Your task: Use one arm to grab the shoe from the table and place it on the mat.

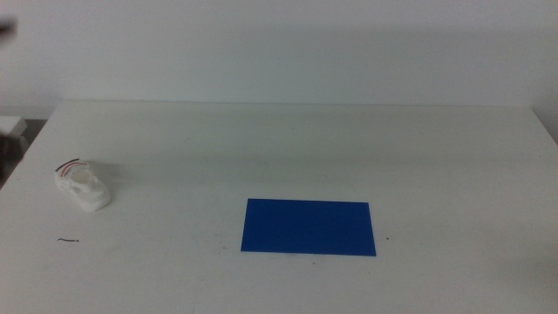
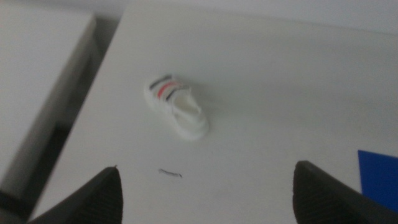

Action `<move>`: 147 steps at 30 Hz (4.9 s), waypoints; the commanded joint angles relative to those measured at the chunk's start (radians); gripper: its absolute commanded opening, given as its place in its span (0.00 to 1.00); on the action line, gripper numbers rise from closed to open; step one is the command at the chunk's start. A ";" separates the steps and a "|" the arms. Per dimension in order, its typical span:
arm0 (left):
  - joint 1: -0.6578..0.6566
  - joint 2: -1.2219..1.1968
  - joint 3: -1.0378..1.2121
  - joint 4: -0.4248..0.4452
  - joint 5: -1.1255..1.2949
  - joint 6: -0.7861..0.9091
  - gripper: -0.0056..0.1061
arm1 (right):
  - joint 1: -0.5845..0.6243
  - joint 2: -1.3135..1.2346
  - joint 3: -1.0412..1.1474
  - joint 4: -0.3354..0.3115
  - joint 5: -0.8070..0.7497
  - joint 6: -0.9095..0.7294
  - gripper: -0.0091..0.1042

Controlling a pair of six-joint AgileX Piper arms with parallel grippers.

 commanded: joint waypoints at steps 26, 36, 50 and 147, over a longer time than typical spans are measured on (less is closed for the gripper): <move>0.149 1.118 -0.663 -0.128 0.220 -0.358 0.89 | 0.002 -0.005 0.002 -0.006 -0.008 -0.002 0.78; 0.149 1.293 -0.730 -0.132 0.161 -0.341 0.83 | 0.002 -0.005 0.002 -0.006 -0.008 -0.002 0.78; -0.058 1.153 -0.729 -0.073 0.302 -0.565 0.03 | 0.002 -0.005 0.002 -0.006 -0.008 -0.002 0.78; -0.677 1.052 -1.036 0.061 0.443 -1.406 0.89 | 0.002 -0.005 0.002 -0.006 -0.008 -0.002 0.78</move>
